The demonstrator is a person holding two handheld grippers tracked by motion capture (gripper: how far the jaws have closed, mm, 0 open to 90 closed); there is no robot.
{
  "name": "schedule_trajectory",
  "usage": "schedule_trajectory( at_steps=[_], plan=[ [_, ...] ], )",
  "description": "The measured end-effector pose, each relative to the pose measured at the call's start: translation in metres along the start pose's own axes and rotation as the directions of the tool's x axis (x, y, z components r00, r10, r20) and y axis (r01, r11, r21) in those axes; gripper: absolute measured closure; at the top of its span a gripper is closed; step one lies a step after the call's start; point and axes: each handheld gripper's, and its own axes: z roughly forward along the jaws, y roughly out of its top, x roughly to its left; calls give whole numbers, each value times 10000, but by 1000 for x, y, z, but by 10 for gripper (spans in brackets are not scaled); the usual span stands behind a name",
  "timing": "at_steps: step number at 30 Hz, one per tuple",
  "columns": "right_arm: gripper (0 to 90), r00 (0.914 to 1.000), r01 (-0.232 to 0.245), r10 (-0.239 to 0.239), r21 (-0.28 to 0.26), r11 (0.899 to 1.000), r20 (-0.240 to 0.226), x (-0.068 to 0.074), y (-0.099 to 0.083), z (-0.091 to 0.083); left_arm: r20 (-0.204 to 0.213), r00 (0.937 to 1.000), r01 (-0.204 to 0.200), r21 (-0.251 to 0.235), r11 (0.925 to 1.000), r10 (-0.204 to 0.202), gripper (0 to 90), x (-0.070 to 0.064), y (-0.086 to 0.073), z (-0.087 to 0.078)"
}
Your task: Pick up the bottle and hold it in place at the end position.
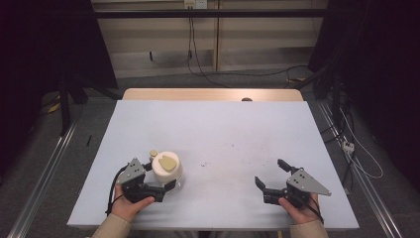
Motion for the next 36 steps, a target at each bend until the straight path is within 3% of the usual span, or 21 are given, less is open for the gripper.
schedule_trajectory(
  at_steps=[18,23,28,36],
  plan=[
    [49,10000,-22,22,-23,10000,-14,0,0,0,-570,9979,-322,-57,9995,318,34,-7,4,12],
    [50,10000,-31,31,-47,10000,-17,-1,0,0,-751,9969,-222,-75,9997,215,35,-9,4,16],
    [50,10000,-5,5,-39,10000,-15,0,0,1,-1126,9930,-360,-22,9993,355,37,-14,5,22],
    [50,10000,16,-16,3,10000,-58,0,0,1,-1306,9909,-327,13,9995,326,46,-15,7,25]
  ],
)
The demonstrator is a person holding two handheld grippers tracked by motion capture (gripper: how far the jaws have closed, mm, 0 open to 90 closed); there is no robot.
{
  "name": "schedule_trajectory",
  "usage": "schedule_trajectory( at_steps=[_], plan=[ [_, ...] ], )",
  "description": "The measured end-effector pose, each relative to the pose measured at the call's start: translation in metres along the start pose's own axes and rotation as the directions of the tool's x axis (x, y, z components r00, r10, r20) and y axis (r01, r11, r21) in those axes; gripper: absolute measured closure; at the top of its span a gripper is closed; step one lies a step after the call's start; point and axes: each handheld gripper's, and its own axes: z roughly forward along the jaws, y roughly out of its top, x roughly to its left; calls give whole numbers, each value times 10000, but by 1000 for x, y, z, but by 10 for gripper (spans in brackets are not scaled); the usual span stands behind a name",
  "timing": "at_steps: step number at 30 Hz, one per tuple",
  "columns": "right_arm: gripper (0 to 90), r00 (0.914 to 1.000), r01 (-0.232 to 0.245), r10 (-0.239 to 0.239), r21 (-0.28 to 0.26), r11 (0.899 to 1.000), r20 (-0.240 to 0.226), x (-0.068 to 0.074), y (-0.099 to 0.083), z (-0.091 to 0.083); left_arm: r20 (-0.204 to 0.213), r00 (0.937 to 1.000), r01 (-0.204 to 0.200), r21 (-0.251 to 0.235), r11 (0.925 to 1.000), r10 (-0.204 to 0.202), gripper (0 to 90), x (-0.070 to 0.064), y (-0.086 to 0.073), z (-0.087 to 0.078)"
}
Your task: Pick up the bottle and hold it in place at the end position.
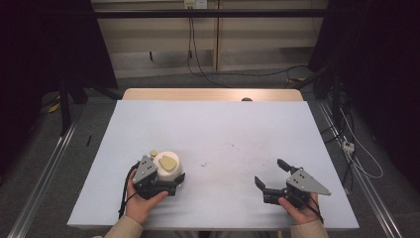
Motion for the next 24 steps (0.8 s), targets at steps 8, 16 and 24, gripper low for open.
schedule_trajectory(
  at_steps=[8,16,24],
  plan=[
    [50,10000,27,-27,-12,10000,-22,0,0,0,-29,10000,36,187,9998,-36,52,0,3,0],
    [50,10000,21,-21,-47,10000,-38,0,1,0,-2,9998,210,318,9993,-210,54,1,6,0],
    [50,10000,38,-38,-107,9999,-49,0,1,0,-107,9997,199,50,9998,-199,54,3,12,-2]
  ],
)
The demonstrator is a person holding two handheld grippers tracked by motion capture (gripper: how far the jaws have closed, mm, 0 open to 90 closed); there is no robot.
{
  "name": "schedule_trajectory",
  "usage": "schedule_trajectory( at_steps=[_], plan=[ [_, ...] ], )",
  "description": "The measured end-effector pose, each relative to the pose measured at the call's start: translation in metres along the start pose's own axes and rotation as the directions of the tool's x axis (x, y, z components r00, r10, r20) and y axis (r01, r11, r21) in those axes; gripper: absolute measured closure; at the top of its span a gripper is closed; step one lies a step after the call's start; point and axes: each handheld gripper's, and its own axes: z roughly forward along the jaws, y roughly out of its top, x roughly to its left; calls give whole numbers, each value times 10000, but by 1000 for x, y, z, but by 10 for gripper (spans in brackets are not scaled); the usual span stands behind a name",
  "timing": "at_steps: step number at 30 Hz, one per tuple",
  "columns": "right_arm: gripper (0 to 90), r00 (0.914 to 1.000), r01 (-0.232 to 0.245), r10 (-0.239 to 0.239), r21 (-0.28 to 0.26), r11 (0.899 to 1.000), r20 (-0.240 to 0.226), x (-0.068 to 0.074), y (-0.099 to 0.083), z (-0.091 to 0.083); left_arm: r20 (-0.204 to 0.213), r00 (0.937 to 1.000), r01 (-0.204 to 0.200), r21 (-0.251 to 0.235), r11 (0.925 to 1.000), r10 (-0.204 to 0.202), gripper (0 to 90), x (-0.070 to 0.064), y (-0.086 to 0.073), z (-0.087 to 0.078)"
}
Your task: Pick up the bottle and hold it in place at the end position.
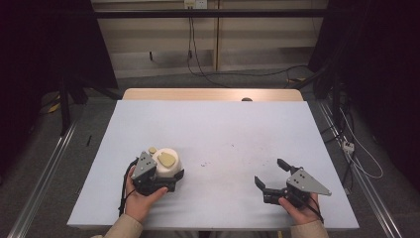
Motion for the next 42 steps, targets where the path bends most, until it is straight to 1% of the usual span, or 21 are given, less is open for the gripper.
schedule_trajectory(
  at_steps=[4,13,18,22,25,28,42],
  plan=[
    [50,10000,15,-15,1,10000,-22,0,0,0,86,9999,93,-69,9999,-93,54,0,4,2],
    [50,10000,8,-8,-21,10000,-48,1,0,1,106,9999,115,-213,9997,-113,54,0,10,7],
    [49,10000,7,-7,-19,10000,-64,1,0,1,75,10000,-40,-166,9999,41,54,-2,16,14],
    [49,9999,24,-24,-36,10000,-103,1,1,1,118,9999,-14,-194,9998,16,54,-4,18,17],
    [49,9999,41,-42,-43,10000,-121,1,1,1,170,9999,-27,-75,10000,28,54,-4,20,23],
    [49,9999,26,-26,-51,10000,-101,1,1,1,159,9999,3,-51,10000,-3,54,-5,20,25],
    [49,9999,44,-44,-65,10000,-119,1,1,1,233,9997,6,-95,10000,-4,54,-5,26,37]
  ],
)
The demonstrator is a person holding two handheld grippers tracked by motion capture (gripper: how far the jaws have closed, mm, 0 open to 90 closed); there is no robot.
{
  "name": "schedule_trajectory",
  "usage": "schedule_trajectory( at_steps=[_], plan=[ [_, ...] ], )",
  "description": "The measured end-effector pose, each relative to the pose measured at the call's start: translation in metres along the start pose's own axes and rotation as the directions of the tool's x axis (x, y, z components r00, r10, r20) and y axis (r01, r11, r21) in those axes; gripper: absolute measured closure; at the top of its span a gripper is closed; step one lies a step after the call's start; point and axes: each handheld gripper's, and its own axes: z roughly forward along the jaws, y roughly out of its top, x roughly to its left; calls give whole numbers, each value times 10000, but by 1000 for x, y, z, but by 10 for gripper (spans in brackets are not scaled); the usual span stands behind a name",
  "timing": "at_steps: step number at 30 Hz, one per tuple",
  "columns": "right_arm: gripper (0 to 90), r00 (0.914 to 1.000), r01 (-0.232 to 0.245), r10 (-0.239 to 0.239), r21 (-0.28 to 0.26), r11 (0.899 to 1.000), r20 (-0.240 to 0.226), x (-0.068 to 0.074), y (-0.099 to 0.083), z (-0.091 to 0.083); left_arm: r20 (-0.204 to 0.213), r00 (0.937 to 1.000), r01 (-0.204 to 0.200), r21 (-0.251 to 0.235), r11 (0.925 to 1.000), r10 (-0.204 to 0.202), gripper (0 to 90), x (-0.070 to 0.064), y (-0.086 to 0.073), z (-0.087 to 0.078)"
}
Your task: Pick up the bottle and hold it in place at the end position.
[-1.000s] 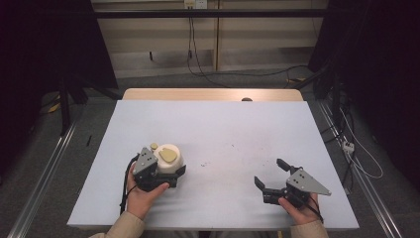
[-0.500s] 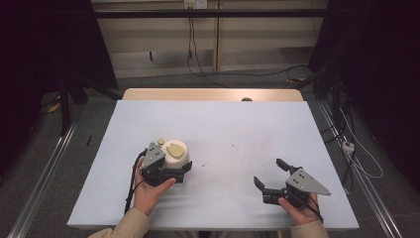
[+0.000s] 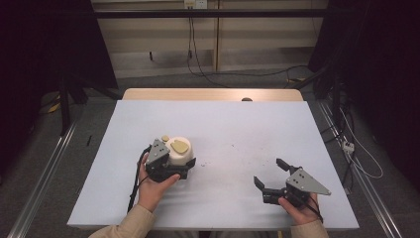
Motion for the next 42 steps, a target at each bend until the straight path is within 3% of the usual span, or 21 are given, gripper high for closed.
schedule_trajectory(
  at_steps=[13,25,42],
  plan=[
    [49,10000,-8,8,-7,10000,-10,0,0,0,101,9999,-61,-42,10000,61,55,-2,7,14],
    [50,10000,-12,12,-26,10000,-45,0,0,1,205,9996,175,-169,9997,-171,55,-1,13,22],
    [51,10000,-27,27,-21,10000,-65,0,0,1,451,9988,184,-28,9998,-182,55,-3,19,37]
  ],
)
